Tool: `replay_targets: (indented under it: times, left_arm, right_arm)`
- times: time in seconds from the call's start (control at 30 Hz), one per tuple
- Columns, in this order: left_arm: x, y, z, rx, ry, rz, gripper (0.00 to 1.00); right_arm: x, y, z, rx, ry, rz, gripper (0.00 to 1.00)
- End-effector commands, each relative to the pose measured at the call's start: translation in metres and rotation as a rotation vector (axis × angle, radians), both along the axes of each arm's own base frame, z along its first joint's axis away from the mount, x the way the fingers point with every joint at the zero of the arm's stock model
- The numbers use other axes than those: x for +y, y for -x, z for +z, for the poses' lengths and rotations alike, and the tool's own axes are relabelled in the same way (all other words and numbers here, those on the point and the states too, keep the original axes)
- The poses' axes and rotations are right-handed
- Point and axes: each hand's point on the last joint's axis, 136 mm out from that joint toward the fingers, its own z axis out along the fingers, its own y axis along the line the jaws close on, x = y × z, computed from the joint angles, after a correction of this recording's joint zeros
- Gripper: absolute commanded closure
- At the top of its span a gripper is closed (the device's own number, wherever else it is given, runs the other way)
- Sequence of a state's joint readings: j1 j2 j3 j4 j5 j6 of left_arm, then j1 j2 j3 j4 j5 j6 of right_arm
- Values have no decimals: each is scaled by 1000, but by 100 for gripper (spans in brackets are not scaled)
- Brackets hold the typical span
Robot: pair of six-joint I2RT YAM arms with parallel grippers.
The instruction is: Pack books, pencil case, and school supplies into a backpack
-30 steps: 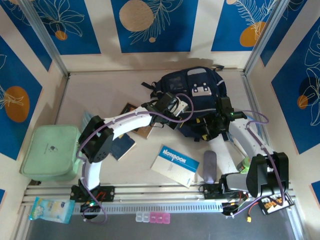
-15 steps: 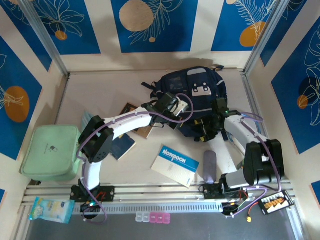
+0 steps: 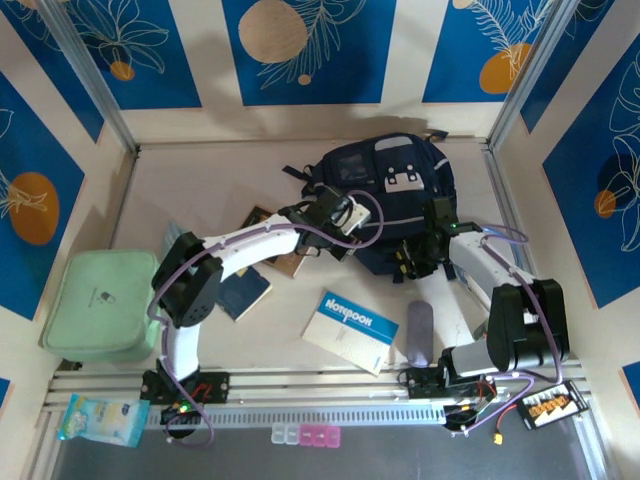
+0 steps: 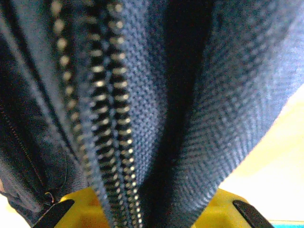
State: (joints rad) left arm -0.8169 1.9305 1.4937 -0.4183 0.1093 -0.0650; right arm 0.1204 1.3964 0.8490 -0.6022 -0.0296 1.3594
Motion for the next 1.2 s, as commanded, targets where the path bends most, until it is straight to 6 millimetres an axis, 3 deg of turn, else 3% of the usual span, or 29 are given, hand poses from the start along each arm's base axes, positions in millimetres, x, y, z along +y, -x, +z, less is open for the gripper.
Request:
replay_targets:
  times: [0.0, 0.17, 0.3, 0.63, 0.93, 1.17]
  left_arm:
    - [49, -18, 2, -51, -132, 60, 100]
    - [75, -40, -5, -80, -208, 129, 100]
    - [95, -78, -6, -150, -280, 275, 100]
    - [89, -137, -6, -179, -216, 402, 100]
    - [79, -153, -2, -123, -90, 412, 100]
    - [110, -156, 5, -70, -73, 545, 74]
  right_arm:
    - [-12, 3, 6, -21, 41, -1, 80]
    - [-10, 3, 10, -39, 25, -6, 79]
    - [-7, 2, 13, -56, 11, 9, 79]
    - [18, -12, 29, -123, -71, 77, 79]
    - [47, -21, 29, -113, -164, 89, 78]
    - [76, -42, 29, -137, -140, 104, 72]
